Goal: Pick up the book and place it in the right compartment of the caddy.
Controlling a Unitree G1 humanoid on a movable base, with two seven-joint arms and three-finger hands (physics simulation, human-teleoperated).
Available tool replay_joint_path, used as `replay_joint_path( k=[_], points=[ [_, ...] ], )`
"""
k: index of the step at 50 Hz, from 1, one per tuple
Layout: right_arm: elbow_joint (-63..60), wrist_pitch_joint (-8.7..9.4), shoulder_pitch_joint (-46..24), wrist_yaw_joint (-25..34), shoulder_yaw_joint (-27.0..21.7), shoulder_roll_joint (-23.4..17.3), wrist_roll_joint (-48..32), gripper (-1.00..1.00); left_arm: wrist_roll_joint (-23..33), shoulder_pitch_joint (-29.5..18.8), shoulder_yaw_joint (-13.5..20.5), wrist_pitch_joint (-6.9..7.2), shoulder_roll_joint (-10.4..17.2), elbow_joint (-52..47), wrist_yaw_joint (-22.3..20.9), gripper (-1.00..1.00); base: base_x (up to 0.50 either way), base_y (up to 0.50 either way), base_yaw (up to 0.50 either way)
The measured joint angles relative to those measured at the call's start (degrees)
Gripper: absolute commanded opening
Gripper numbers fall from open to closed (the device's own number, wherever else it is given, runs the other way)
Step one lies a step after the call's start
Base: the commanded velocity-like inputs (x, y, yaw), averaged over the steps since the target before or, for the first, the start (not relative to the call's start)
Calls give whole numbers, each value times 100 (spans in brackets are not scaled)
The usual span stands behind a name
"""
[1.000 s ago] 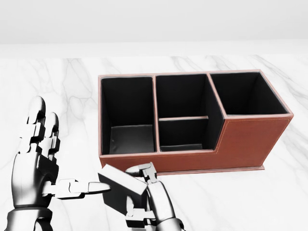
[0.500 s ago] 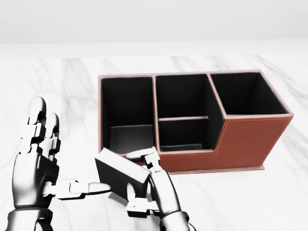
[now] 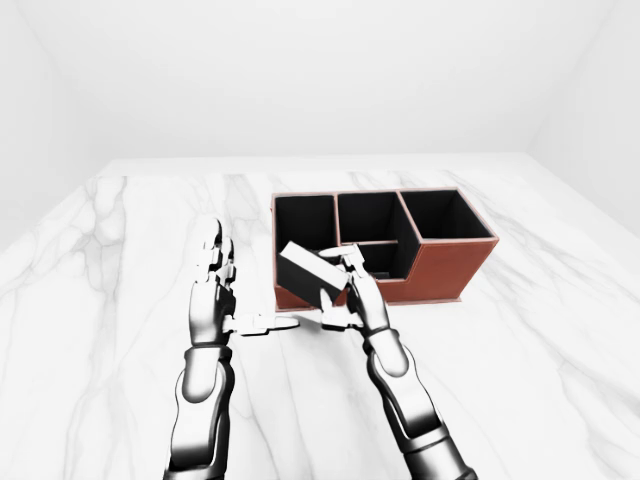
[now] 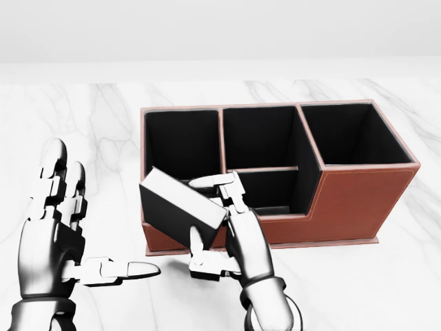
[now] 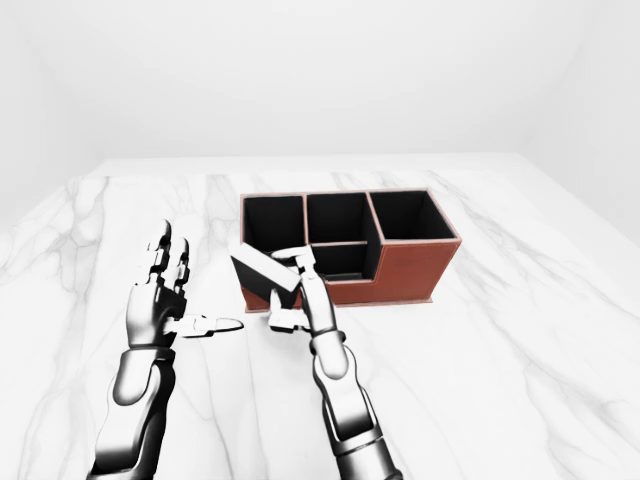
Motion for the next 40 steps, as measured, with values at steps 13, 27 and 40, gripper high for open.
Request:
replay_joint_path(
  k=[13,27,40],
  points=[
    [-631,593,-393,97,-262,-87,101,-100,-1,2,3,0,2,24,-13,100,0,0,0],
    [-984,684,-962,252,-626,-237,123,-100,9,-11,1,0,4,98,-19,100,0,0,0],
    [-1040,684,-1550,410,-1018,-496,188,-100,32,-22,-8,0,5,117,-15,100,0,0,0]
  ],
)
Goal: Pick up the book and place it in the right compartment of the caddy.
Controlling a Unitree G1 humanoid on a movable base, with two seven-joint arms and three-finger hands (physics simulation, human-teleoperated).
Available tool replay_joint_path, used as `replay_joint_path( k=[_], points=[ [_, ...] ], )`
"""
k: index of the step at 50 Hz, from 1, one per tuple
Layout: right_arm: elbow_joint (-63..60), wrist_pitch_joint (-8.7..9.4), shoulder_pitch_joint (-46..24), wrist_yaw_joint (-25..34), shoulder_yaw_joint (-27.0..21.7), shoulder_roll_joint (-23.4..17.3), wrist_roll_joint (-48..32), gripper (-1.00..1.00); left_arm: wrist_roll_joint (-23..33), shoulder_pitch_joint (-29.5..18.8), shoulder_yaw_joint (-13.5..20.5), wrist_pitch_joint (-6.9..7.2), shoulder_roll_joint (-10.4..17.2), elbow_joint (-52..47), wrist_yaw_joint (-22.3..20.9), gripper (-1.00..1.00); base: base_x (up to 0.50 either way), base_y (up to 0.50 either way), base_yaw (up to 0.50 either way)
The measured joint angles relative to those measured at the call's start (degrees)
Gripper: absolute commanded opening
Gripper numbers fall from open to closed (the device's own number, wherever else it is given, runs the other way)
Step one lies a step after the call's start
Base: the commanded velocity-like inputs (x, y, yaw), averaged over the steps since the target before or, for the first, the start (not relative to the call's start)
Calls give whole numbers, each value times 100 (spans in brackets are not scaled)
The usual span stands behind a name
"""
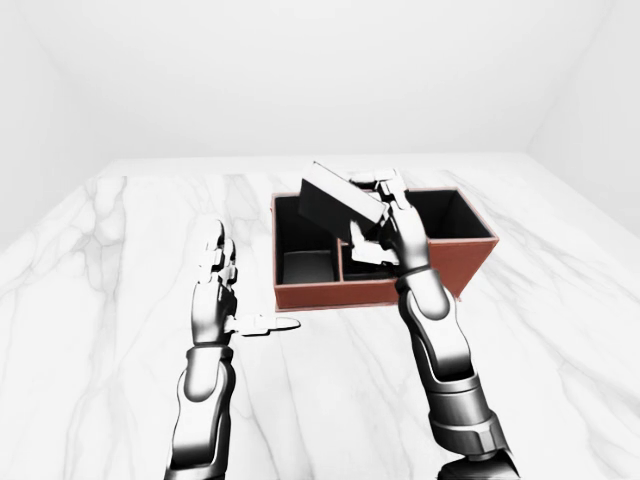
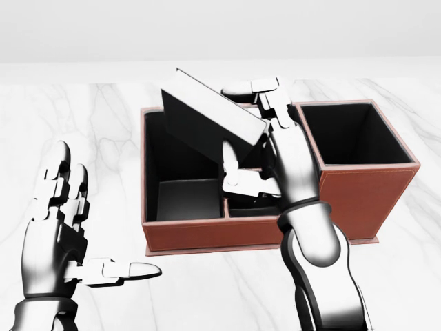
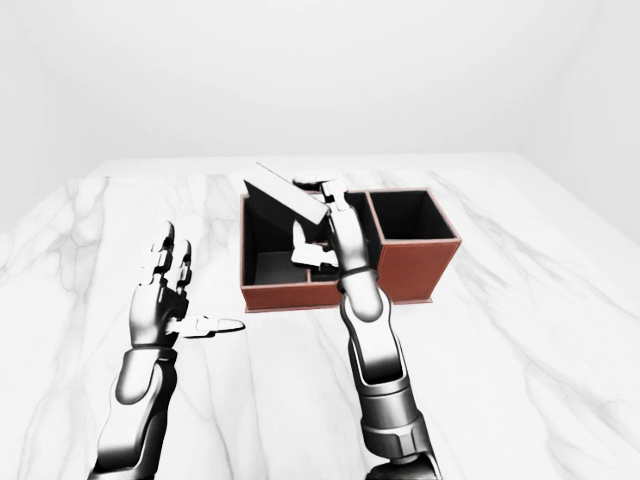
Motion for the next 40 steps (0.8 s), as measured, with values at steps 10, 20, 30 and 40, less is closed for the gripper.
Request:
replay_joint_path(
  k=[10,20,30,40],
  points=[
    [415,0,-572,63,-352,-323,110,-100,19,-1,-8,0,0,-21,3,100,0,0,0],
    [978,0,-1092,83,-616,-640,198,-100,27,8,-14,0,0,-59,-8,100,0,0,0],
    [1980,-20,-1740,142,-808,-932,317,-100,36,24,-24,0,-4,-71,-18,100,0,0,0],
    [3423,-510,-2411,206,-952,-1241,408,-100,42,19,-32,0,-4,-59,-27,100,0,0,0]
  ],
)
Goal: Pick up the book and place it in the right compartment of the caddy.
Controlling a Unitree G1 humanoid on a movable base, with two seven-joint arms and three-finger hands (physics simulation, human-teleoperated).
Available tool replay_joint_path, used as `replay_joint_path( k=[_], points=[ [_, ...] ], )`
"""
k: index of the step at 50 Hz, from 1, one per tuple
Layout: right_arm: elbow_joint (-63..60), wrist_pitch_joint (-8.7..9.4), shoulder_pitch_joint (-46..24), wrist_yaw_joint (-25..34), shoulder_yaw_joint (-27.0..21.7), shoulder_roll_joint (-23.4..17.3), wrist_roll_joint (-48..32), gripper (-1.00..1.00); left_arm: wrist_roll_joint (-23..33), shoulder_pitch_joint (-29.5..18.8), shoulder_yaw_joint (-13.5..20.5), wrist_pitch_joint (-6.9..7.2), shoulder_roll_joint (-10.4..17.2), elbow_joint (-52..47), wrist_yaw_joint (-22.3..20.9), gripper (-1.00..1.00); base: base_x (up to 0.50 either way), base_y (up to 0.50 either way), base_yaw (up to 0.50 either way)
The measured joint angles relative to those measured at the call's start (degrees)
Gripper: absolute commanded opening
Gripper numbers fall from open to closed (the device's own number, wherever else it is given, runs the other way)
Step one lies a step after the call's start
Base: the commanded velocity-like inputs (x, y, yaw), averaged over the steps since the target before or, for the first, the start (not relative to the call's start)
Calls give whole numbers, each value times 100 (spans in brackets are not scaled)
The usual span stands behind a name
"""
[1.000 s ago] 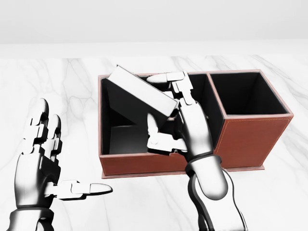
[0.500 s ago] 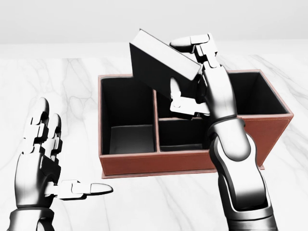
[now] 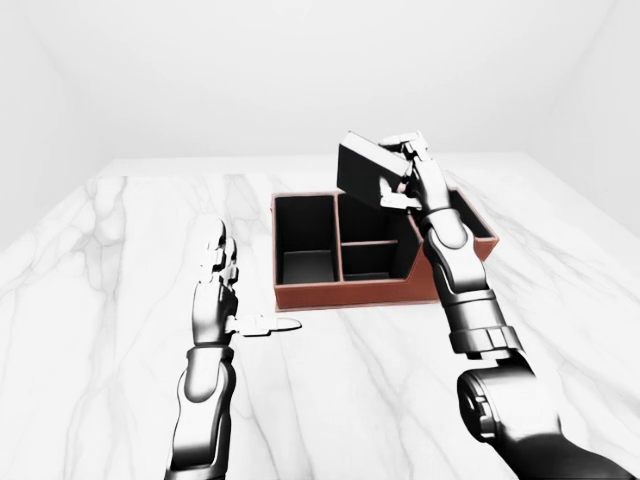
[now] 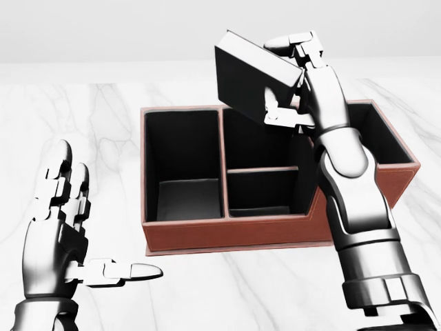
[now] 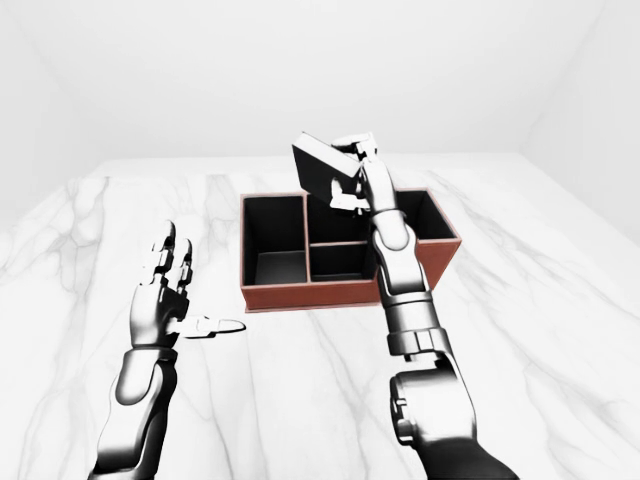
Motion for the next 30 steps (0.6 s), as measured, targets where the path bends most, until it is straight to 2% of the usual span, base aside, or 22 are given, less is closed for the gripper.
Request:
replay_joint_path(
  k=[7,16,30],
  points=[
    [784,-285,-386,51,-58,-201,20,-100,-2,-4,3,0,2,16,-9,100,0,0,0],
    [1410,-470,-740,119,-153,-515,37,-100,4,-1,-5,0,1,25,-15,100,0,0,0],
    [1872,-490,-849,210,-306,-951,75,-100,21,1,-15,0,-1,18,-14,100,0,0,0]
  ],
)
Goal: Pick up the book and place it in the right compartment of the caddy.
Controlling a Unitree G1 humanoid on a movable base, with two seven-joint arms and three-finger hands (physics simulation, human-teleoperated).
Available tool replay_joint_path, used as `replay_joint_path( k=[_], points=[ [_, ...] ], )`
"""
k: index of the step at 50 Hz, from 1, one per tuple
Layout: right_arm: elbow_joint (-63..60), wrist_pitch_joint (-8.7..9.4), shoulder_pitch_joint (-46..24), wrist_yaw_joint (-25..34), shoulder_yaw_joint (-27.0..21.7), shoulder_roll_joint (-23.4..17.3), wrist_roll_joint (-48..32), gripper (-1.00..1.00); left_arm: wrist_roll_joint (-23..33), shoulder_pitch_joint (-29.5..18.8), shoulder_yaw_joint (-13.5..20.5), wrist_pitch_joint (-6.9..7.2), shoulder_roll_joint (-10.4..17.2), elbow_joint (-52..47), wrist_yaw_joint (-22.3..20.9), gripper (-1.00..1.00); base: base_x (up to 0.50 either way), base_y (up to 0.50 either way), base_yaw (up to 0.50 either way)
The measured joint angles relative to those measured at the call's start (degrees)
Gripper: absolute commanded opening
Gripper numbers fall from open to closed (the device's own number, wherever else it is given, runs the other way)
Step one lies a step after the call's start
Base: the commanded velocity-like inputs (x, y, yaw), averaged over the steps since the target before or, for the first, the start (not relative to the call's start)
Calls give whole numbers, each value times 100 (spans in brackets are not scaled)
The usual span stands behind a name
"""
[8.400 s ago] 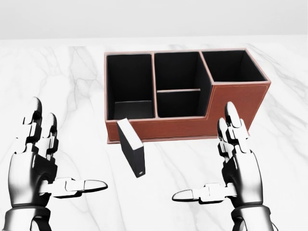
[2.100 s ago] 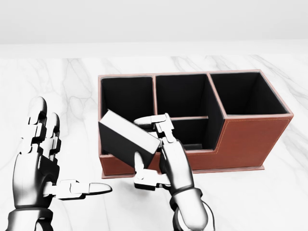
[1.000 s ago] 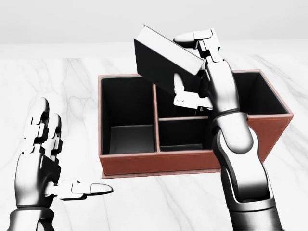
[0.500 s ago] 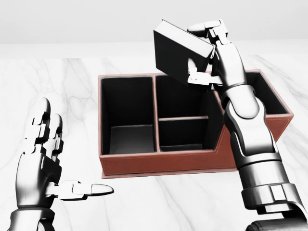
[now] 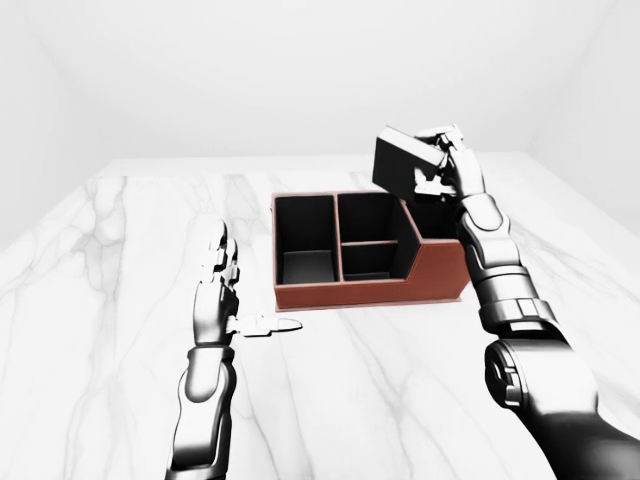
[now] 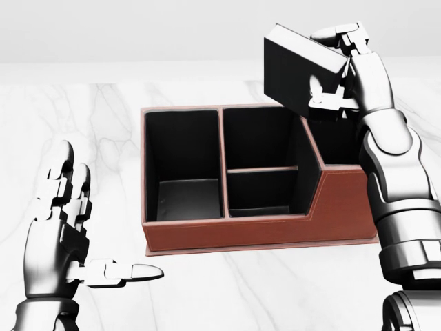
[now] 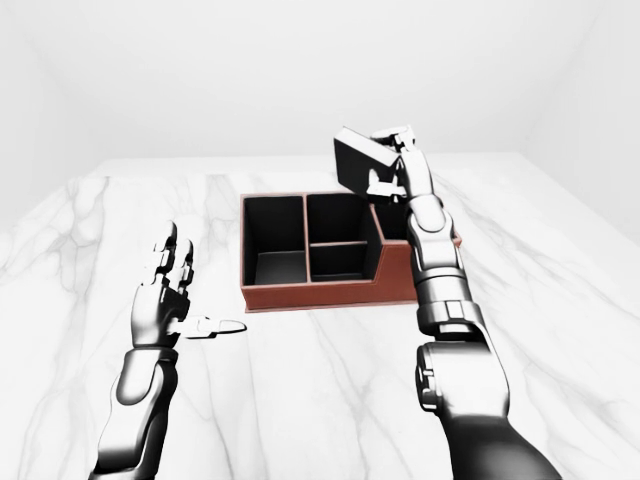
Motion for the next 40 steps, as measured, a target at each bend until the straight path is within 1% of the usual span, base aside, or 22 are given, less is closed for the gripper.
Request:
replay_joint_path(
  k=[24,40],
  points=[
    [324,0,207,121,-184,-496,39,-100,3,-18,-5,0,1,34,-3,100,0,0,0],
    [168,0,516,233,-330,-770,116,-100,12,-4,-19,0,-3,33,-4,100,0,0,0]
  ],
)
